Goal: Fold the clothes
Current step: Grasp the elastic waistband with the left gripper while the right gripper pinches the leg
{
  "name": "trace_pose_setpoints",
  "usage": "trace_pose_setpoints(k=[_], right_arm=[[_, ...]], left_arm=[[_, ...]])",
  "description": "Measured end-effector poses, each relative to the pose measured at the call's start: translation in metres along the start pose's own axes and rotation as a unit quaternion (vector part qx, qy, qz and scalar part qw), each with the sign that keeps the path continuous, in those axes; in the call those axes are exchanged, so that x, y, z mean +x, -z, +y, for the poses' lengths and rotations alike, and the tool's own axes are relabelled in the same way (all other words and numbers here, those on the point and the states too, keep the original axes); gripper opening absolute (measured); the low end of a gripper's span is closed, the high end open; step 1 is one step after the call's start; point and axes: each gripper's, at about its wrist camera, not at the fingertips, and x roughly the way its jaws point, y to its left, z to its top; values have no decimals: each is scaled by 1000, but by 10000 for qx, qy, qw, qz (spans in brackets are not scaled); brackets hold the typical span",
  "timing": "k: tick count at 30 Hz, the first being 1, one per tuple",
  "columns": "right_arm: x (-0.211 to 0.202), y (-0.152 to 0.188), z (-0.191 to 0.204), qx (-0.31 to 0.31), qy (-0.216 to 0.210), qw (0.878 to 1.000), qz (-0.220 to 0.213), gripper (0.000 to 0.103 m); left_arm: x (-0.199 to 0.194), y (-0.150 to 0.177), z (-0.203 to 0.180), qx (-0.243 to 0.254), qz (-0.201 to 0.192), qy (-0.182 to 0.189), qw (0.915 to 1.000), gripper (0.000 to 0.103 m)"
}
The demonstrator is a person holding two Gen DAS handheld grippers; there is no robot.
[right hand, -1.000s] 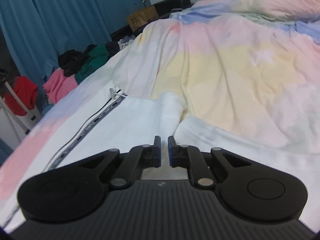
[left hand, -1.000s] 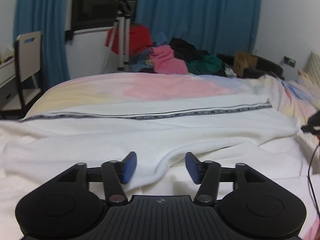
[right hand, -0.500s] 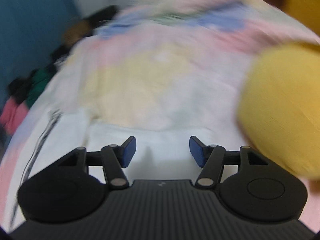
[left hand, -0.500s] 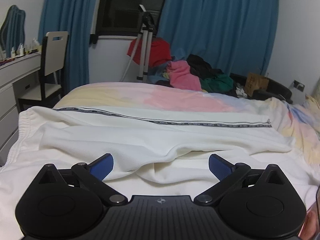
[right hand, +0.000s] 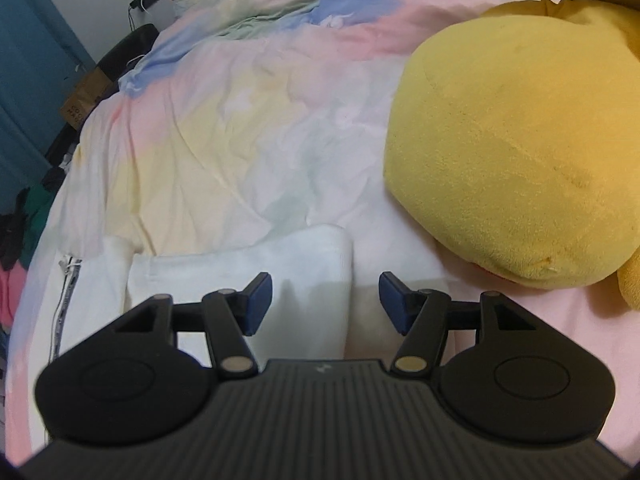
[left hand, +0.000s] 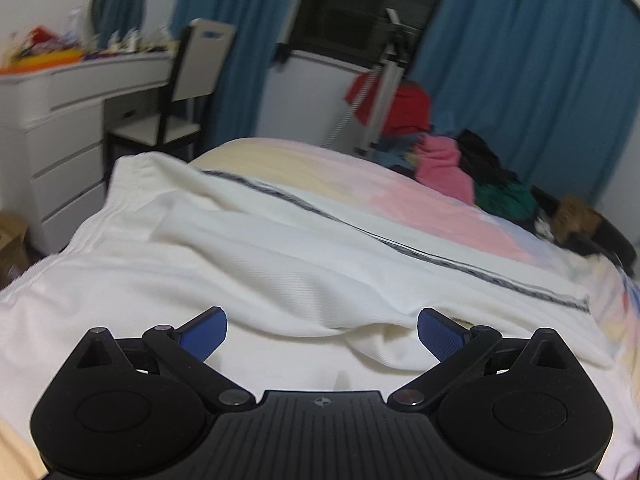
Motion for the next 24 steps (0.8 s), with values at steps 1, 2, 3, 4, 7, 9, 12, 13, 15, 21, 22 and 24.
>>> trace_pose_setpoints(k=[1,2,3,4,7,9,12,13,15,21,22,24], right_arm=[[5,1,0,12,-84,9998,176,62],[9,3,0,31,-177,9992,361,62],[15,6,0,78,-305,9978,583,62],[20,8,0,124,-431,9959,790,62],[20,13,4,281,-973,9900,984,63],[16,15,10,247,-1387,9850,998,63],[4,17,20,38,-1732,9819,763,63],[1,18,23,-33,-1774,9816,712,63],[2,21,29,-241,-1640,9835,730,63],[22,27,16,-240,-1056,9874,1159,62],[23,26,12,-164,-1076,9873,1158,61],[21,24,10,-104,-1169,9870,1103,42]], left_arm=[[-1,-1,1,-58,-5,-42,10000,102],[-2,-1,2,-85,-14,-76,9999,102],[-3,-1,1,-91,-21,-95,9999,102],[-4,-1,0,-80,-24,-101,9999,103],[-4,-1,-4,-4,-22,-126,9999,103],[-3,-2,-5,24,-14,-132,9999,102],[-1,-4,-2,-47,9,-110,9999,102],[0,-4,2,-119,24,-102,9999,102],[0,-4,11,-368,71,-108,9992,102],[-20,-17,60,-1413,21,-358,9893,102],[-29,-22,71,-1590,-52,-425,9863,102],[-49,-28,97,-1982,-222,-535,9784,102]])
